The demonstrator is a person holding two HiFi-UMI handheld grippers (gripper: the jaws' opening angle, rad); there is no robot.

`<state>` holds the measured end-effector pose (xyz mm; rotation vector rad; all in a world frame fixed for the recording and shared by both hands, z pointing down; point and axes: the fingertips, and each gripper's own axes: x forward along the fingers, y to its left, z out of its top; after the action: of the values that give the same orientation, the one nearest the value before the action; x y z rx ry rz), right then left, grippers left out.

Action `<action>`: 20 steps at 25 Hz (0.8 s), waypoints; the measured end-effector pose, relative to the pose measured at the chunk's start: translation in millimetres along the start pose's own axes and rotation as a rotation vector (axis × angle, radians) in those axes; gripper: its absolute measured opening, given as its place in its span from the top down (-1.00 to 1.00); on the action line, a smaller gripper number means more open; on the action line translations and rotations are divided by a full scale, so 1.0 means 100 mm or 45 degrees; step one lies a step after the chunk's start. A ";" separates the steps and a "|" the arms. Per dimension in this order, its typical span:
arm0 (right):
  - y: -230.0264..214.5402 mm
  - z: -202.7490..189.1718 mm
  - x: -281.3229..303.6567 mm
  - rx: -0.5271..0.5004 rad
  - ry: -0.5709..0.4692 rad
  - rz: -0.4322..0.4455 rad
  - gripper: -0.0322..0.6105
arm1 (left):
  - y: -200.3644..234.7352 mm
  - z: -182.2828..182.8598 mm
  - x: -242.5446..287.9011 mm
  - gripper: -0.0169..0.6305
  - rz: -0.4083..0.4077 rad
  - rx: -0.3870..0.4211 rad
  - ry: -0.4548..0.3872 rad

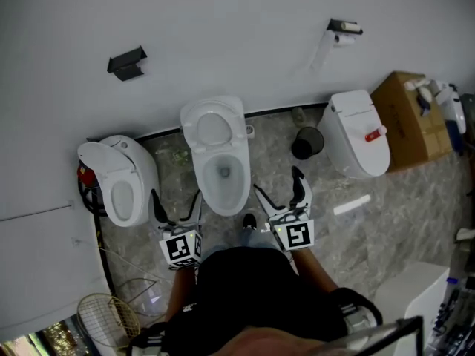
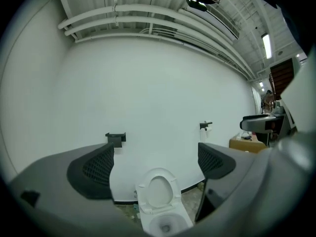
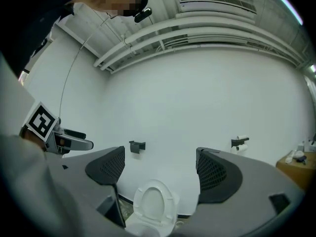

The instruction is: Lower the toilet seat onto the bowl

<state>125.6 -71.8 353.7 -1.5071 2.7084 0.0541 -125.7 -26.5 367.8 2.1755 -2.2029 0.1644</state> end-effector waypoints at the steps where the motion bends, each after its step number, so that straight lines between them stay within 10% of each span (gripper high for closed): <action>1: -0.03 -0.02 0.04 -0.004 0.003 0.007 -0.47 | -0.02 -0.01 0.05 -0.65 -0.003 0.007 0.007; 20: -0.01 -1.32 1.21 -0.166 0.283 0.097 -0.47 | 0.24 -1.18 1.33 -0.64 -0.208 0.151 0.245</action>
<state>60.7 -181.7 479.4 -1.5264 2.9915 0.0707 -157.1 -146.4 498.0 2.2782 -1.9514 0.4865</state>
